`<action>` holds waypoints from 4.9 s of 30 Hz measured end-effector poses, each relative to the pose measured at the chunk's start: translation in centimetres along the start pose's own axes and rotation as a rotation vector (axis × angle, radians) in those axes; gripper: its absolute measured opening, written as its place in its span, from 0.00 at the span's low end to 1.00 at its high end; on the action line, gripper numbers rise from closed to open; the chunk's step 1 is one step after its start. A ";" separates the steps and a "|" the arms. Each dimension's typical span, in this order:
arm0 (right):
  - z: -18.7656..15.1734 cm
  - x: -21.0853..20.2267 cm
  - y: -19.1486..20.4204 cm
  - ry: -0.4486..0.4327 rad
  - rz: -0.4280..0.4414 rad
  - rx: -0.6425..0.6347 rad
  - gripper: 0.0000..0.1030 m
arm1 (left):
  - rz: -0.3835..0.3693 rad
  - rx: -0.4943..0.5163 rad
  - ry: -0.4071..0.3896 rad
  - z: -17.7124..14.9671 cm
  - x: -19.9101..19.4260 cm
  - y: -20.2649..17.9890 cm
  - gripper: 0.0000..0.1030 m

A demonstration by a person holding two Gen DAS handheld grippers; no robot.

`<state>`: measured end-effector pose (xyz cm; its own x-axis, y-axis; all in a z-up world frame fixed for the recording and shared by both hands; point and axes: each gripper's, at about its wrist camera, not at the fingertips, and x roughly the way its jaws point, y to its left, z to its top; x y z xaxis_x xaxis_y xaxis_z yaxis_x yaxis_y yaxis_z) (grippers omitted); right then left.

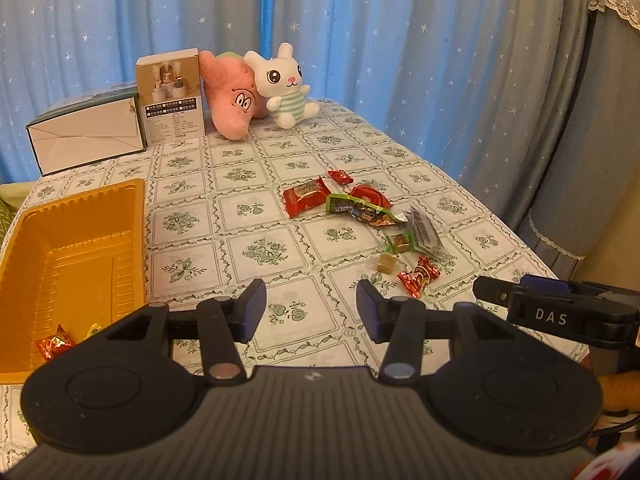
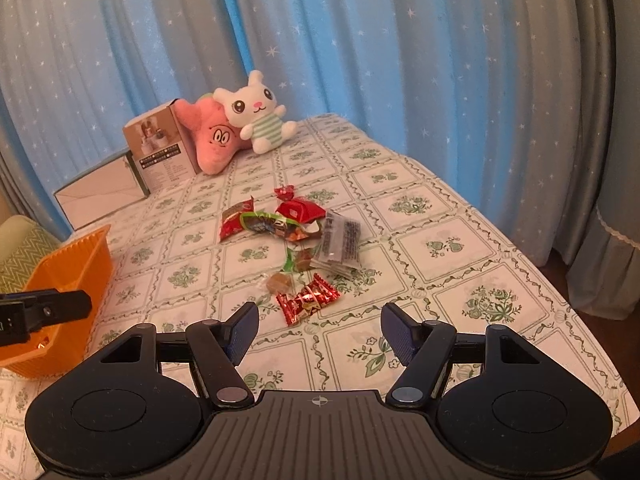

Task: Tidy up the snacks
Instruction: 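Move both tools back toward the snack pile, then grasp the red chocolate bar with the right tool while the left tool grasps the caramel, then carry both snacks over the orange tray and open both tools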

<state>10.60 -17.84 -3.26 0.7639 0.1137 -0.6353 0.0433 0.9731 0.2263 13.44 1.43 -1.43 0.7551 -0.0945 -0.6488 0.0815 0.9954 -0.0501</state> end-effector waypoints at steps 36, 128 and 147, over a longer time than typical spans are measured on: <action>-0.2 11.4 2.3 0.077 -0.101 -0.106 0.36 | -0.128 0.049 0.056 -0.9 11.4 1.6 0.44; 0.3 8.9 27.7 0.133 0.465 -0.357 0.20 | 0.227 -0.198 0.006 -1.8 -4.4 23.0 0.18; -0.5 11.1 27.7 0.176 0.452 -0.343 0.21 | 0.271 -0.233 0.011 -3.4 -4.1 24.2 0.34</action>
<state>19.90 10.52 -4.41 0.5385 0.5349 -0.6511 -0.4940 0.8264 0.2703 10.14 25.94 -2.54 0.7217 0.1721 -0.6705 -0.2719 0.9612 -0.0460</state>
